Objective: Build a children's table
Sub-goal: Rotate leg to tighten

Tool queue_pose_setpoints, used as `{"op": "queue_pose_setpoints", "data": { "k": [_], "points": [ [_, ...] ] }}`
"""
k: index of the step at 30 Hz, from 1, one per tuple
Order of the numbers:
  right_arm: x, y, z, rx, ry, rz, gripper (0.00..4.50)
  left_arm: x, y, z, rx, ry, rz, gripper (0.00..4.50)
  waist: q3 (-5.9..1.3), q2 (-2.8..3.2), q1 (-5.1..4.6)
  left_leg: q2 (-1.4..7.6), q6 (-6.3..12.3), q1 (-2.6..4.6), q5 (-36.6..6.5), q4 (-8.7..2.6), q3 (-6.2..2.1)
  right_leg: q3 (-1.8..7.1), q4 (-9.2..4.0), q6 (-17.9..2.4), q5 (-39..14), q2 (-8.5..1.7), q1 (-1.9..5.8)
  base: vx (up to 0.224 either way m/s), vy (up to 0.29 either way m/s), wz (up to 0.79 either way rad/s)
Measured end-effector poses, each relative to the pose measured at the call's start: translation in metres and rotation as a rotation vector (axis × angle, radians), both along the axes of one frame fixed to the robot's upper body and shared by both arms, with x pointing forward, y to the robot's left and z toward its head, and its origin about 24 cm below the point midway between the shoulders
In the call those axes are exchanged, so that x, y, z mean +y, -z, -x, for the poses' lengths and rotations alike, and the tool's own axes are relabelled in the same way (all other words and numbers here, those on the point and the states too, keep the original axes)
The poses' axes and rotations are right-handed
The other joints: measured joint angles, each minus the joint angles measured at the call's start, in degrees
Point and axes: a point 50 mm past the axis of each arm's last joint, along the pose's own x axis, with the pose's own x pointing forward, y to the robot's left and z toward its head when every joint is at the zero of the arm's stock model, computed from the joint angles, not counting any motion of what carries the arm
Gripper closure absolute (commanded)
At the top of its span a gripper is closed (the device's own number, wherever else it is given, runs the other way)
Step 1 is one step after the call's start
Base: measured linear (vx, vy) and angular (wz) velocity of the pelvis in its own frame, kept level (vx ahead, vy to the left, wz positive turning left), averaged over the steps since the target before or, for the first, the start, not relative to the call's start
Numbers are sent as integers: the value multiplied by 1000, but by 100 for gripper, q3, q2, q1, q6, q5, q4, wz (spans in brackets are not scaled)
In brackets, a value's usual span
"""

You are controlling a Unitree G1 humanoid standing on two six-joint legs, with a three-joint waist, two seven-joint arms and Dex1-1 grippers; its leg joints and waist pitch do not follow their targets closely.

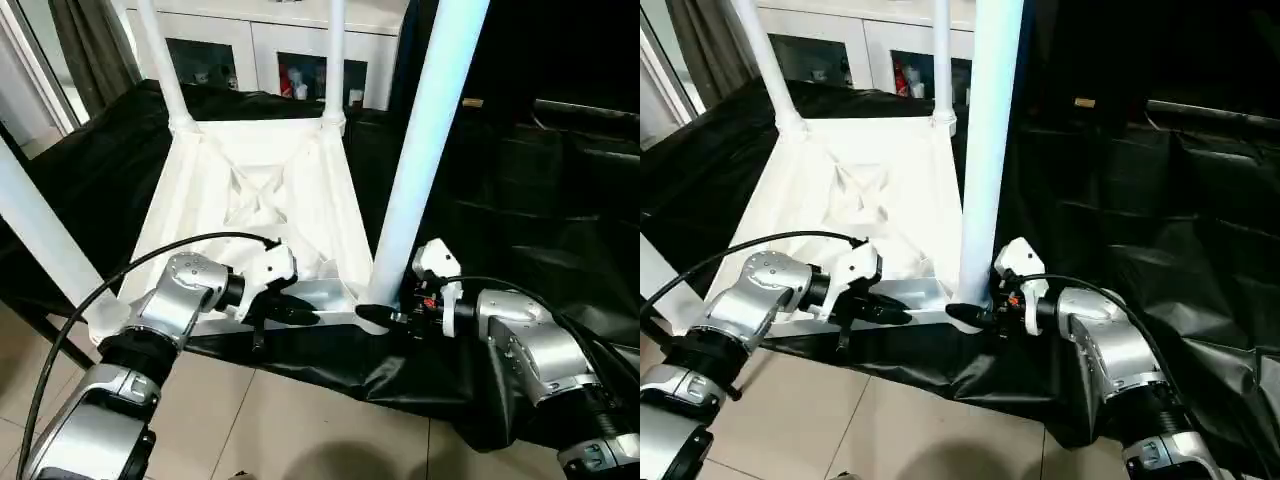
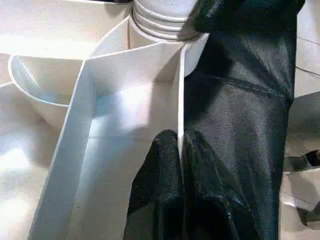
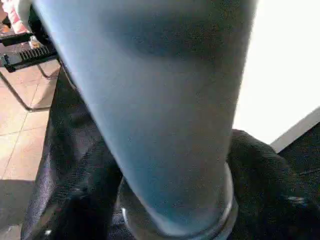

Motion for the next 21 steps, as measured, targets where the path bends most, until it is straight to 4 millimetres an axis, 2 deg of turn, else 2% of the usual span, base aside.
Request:
{"op": "queue_pose_setpoints", "data": {
  "k": [5,10,16,21],
  "points": [
    [0,1,0,1,1,-1,182,0,0,0,1,0,0,450,0,0,3,0,0,0,0,0,0,1,0,0,0,0,0,0,0,0],
    [0,6,2,-12,39,-19,189,-2,1,0,-6,-16,0,450,-1,0,6,0,0,6,0,0,0,0,1,0,0,0,4,0,0,0],
    [2,19,-7,-35,348,-106,189,-25,6,-13,-43,-144,10,450,-12,17,-2,-9,-1,22,0,5,-1,7,3,18,-7,-6,17,0,0,0],
    [6,24,-20,-47,683,-103,191,-58,9,-24,-58,-266,2,450,-27,41,-1,-16,-1,35,0,4,-4,13,-8,24,-10,-7,46,0,0,0]
  ]
}}
